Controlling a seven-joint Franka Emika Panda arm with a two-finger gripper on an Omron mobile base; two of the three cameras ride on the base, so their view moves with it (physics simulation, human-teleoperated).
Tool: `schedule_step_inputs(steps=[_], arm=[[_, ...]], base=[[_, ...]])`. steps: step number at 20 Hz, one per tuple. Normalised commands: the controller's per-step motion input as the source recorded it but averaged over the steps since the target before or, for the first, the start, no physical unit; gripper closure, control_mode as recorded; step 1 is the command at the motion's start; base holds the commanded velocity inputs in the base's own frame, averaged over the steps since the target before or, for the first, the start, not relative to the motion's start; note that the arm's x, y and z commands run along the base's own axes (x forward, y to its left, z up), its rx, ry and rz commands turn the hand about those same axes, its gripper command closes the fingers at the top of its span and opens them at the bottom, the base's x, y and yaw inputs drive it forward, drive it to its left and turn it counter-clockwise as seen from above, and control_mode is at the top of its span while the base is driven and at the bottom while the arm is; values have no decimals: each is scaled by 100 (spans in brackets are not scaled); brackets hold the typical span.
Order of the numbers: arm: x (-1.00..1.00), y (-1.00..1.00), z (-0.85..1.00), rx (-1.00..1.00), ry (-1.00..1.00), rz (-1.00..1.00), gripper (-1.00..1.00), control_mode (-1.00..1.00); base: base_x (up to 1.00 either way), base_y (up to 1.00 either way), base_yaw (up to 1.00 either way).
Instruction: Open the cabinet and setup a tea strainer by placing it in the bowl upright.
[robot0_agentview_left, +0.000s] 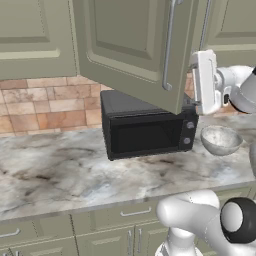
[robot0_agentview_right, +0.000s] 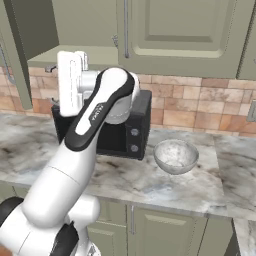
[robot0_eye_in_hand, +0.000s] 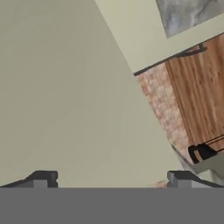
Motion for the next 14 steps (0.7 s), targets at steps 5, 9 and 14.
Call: schedule_step_inputs(steps=[5,9,14], arm=[[9,61,0,0,-14,16,-100,-100],[4,75,0,-4,-15,17,-100,-100],[0,86,0,-5,-14,13,-100,-100]], base=[[0,0,0],[0,0,0],[0,0,0]])
